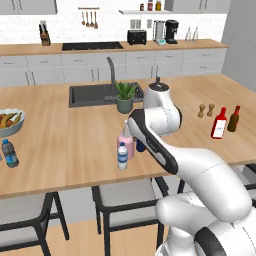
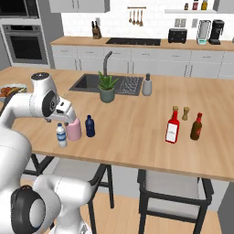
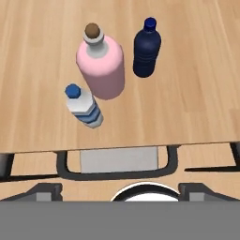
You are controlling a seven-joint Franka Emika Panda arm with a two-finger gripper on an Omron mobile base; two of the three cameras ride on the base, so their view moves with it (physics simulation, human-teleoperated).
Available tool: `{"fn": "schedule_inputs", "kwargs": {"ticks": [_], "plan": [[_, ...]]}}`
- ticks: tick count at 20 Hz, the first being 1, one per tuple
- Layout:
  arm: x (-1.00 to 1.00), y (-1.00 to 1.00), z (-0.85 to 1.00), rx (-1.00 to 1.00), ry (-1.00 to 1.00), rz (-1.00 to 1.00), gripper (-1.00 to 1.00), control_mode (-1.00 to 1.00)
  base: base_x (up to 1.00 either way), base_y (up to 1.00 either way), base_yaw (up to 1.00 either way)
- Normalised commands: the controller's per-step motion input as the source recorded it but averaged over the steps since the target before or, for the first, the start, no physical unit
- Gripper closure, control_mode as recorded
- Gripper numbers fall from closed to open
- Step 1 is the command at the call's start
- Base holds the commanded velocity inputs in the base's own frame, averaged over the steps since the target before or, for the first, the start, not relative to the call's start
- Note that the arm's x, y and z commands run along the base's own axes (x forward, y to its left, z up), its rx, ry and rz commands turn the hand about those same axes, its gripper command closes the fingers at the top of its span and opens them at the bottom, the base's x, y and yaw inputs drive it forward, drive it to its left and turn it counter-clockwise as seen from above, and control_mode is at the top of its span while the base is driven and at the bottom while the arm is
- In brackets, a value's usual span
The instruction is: Move the plastic bottles in the middle to the plastics group, and the glass bottles in the middle to the glass group.
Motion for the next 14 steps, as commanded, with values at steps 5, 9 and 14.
{"fn": "schedule_inputs", "kwargs": {"ticks": [5, 9, 14], "plan": [[0.21, 0.34, -0.24, 0.00, 0.00, -0.03, -1.00, -1.00, 0.00, 0.00, 0.00], [0.24, 0.18, -0.26, 0.00, 0.00, 0.00, -1.00, -1.00, 0.00, 0.00, 0.00], [0.14, 0.21, -0.31, 0.00, 0.00, 0.00, -1.00, -1.00, 0.00, 0.00, 0.00]]}}
